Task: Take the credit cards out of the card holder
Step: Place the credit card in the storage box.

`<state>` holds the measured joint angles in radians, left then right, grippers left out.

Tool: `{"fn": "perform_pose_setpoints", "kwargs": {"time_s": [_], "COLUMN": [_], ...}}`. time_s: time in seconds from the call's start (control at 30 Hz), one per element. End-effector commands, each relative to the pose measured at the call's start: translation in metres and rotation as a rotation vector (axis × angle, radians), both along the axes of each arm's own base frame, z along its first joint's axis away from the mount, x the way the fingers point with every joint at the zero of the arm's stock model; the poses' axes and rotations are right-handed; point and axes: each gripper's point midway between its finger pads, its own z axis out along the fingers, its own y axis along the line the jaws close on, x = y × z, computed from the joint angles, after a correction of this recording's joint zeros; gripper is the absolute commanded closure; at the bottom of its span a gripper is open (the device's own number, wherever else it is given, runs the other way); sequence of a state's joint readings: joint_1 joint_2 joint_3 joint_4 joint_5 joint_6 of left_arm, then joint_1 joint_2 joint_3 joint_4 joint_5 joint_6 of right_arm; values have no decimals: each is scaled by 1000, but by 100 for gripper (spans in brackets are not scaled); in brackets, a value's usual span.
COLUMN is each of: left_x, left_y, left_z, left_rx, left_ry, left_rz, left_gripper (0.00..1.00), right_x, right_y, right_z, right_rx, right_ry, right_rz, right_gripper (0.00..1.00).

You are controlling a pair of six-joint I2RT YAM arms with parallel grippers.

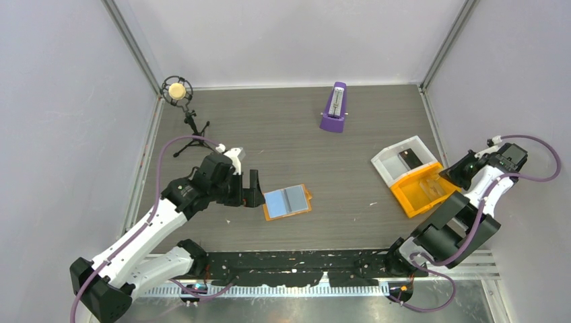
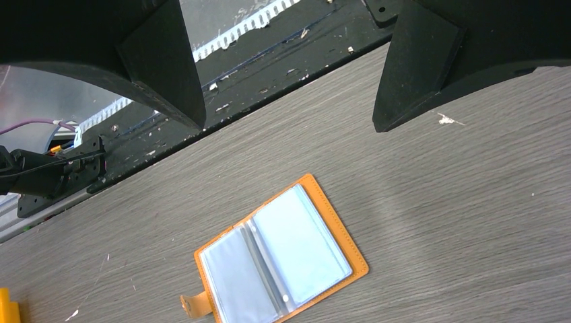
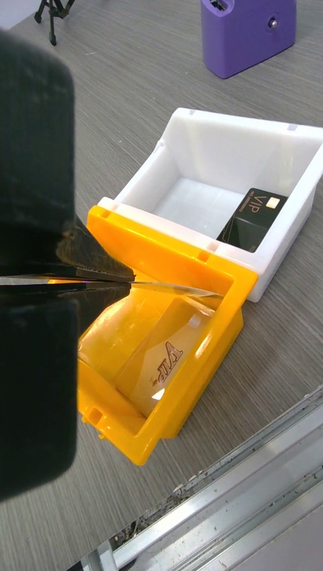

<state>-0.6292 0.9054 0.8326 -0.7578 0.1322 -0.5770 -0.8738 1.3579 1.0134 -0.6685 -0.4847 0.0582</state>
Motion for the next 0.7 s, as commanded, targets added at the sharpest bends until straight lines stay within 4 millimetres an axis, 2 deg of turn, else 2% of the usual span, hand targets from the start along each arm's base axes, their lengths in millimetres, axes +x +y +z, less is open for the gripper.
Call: {"fn": "perform_pose_setpoints", "kwargs": {"time_s": [0.0, 0.67], "left_x": [9, 11], "left_y": [-9, -13], "left_z": [22, 22], "left_rx": [-51, -44], "left_ry": [-56, -51], "left_rz": [7, -4], "left_gripper": [0, 0], "right_x": [7, 1], "right_y": [-3, -9], "right_z": [-7, -25], "right_rx": [22, 31], "right_ry": [-22, 43], "right_rz": [1, -37], "right_gripper": [94, 92]}}
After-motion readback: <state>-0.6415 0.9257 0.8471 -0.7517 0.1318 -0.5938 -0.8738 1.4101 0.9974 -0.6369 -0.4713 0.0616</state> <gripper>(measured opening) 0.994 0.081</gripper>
